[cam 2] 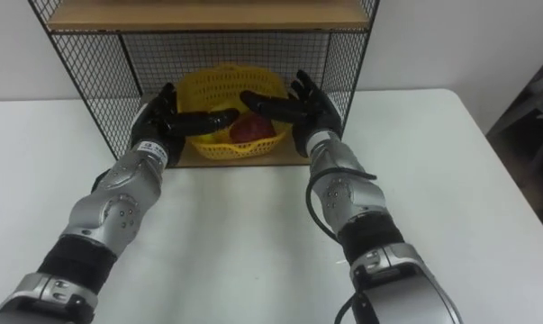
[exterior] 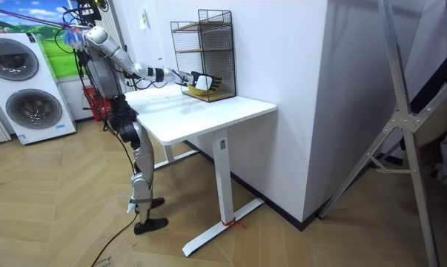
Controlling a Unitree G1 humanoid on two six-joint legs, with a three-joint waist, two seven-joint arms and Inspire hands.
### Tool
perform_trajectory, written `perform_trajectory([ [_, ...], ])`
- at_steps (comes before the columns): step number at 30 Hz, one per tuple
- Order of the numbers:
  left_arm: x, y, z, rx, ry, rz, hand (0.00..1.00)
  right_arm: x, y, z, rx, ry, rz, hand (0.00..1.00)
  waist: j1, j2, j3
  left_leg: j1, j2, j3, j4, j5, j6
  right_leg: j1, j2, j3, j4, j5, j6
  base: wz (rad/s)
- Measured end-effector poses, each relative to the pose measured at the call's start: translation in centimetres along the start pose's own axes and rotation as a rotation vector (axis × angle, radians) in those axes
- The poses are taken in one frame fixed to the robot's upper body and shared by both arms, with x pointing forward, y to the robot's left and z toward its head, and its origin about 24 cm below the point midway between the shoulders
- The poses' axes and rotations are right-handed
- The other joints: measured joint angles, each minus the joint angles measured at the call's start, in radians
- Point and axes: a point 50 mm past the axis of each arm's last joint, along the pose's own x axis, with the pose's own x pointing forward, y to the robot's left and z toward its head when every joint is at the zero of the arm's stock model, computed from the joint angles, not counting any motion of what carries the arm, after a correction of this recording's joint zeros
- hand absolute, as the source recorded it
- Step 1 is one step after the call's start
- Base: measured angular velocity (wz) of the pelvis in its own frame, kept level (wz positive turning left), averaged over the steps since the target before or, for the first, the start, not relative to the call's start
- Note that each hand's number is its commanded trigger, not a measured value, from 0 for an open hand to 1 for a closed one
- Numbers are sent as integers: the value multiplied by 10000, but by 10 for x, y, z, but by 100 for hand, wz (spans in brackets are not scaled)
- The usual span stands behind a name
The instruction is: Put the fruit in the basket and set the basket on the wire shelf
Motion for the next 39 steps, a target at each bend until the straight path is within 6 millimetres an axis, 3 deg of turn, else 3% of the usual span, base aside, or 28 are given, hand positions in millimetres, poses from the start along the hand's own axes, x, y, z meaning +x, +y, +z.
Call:
perform_trajectory([
  [7, 0, 4, 1, 108, -21, 83, 0, -3, -7, -8, 44, 175, -169, 0, -77, -5, -22, 344, -39, -141, -95, 2, -2, 376, -10, -128, -33, 0, 0, 5],
  [11, 0, 5, 4, 340, -194, 140, 0, -7, -15, -14, 70, 288, -284, 0, -91, 18, -132, 327, -47, -208, -110, 11, -16, 371, 0, -180, -35, 1, -1, 5],
  [15, -1, 6, 5, 352, -297, 215, 0, -10, -22, -19, -11, 391, -412, 0, -72, 46, -300, 439, -42, -187, -159, 38, -28, 437, -5, -107, -12, 0, -1, -1],
  [21, -8, 15, 11, 287, -843, 251, 0, -21, -19, -11, -607, -407, 201, 0, 11, 41, -304, 513, -6, -16, -160, 39, -29, 447, 5, 99, 5, 0, -1, -9],
  [28, -33, 26, 25, 319, -2079, 22, 0, -35, -22, 0, -920, -1132, 699, 0, 11, 15, -318, 465, -5, 18, -308, 63, -23, 356, 21, 112, 13, 4, -7, -2],
  [33, -46, 32, 42, -30, -3006, 100, 0, -55, -23, 23, -1735, -2382, 959, 0, -6, -104, -394, 526, -9, 42, -518, 183, -48, 279, 72, 107, -6, 22, -34, -1],
  [39, -53, 26, 39, 70, -3076, -448, 0, -63, -24, 24, -2355, -2661, 960, 0, -64, -149, -374, 611, -5, 57, -618, 195, -55, 335, 75, 199, -47, 22, -34, 0],
])
